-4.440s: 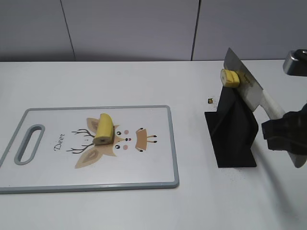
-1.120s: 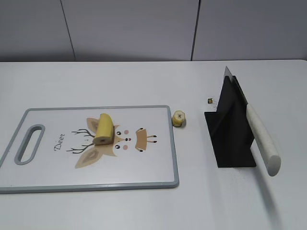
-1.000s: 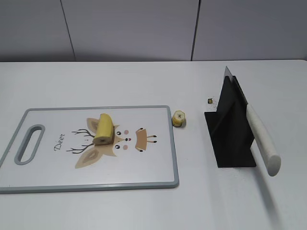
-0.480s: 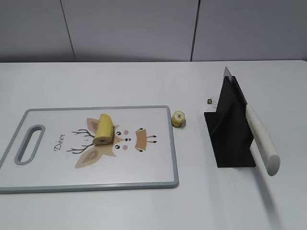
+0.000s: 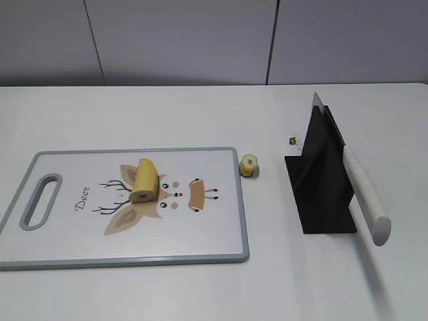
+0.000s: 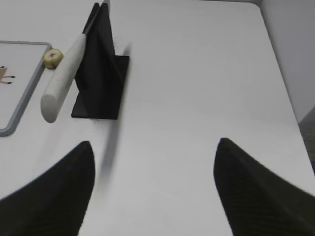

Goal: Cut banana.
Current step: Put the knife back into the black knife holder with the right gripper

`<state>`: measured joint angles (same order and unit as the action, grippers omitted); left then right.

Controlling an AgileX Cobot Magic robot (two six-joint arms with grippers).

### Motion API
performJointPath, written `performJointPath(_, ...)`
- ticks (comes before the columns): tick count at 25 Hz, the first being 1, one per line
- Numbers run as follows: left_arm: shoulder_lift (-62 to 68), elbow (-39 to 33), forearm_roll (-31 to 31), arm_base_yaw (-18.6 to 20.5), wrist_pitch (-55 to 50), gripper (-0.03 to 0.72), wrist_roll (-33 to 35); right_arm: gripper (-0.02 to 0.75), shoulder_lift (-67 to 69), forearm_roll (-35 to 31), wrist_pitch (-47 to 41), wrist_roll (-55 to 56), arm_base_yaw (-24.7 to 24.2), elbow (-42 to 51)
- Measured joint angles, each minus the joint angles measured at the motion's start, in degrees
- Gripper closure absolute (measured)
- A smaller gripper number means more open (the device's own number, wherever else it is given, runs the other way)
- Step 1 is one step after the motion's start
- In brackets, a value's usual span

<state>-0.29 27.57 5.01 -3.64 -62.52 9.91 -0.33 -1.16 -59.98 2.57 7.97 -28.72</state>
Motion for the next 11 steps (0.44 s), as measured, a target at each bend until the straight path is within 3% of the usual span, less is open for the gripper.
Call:
performJointPath(3, 0.0, 0.0, 0.0, 0.0, 0.0, 0.19, 0.0, 0.169, 0.0, 0.0, 0.0, 0.0, -2.63, 0.0)
performJointPath(11, 0.0, 0.0, 0.0, 0.0, 0.0, 0.19, 0.0, 0.169, 0.0, 0.0, 0.0, 0.0, -2.96, 0.0)
